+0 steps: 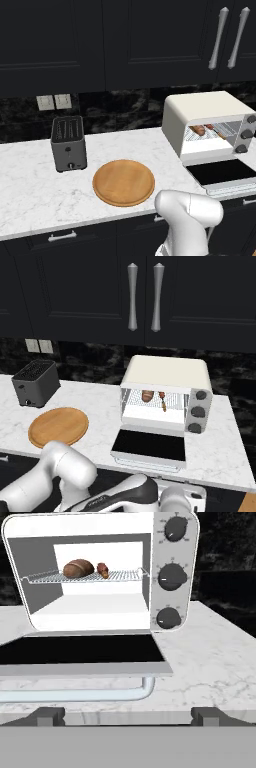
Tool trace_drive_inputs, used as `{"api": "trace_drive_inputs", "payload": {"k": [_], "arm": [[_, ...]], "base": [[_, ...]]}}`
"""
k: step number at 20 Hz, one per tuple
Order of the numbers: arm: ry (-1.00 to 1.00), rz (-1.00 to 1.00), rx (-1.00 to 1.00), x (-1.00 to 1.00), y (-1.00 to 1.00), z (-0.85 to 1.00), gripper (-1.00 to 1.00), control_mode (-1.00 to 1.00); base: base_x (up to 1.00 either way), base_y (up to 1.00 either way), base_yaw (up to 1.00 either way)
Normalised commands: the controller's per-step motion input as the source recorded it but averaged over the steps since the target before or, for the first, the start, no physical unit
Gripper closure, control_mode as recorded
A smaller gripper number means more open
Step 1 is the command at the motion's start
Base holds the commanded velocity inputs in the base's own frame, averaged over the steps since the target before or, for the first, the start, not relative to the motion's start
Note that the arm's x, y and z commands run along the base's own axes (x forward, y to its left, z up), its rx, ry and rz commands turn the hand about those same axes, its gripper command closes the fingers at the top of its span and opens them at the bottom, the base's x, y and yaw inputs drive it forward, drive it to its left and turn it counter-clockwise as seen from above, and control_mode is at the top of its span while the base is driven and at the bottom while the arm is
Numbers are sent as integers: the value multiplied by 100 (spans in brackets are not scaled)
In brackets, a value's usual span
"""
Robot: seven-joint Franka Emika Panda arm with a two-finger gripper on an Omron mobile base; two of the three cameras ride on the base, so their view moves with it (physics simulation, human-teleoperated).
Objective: Pick up the kebab skewer and baguette bread, and place them inside the toaster oven. Close the toaster oven door and start by setting the timer.
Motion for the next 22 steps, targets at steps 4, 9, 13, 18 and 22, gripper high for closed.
{"api": "trace_drive_inputs", "payload": {"k": [4, 9, 13, 18, 22], "arm": [[-4, 0, 0, 27, 9, -5, -100, -100], [0, 0, 0, 24, 9, -7, -100, -100], [0, 1, 1, 2, 0, -44, -100, -100], [0, 0, 0, 3, 0, -40, -100, -100], [0, 0, 0, 21, 0, -3, -100, -100]], "base": [[0, 0, 0], [0, 0, 0], [0, 0, 0], [0, 0, 0], [0, 0, 0]]}}
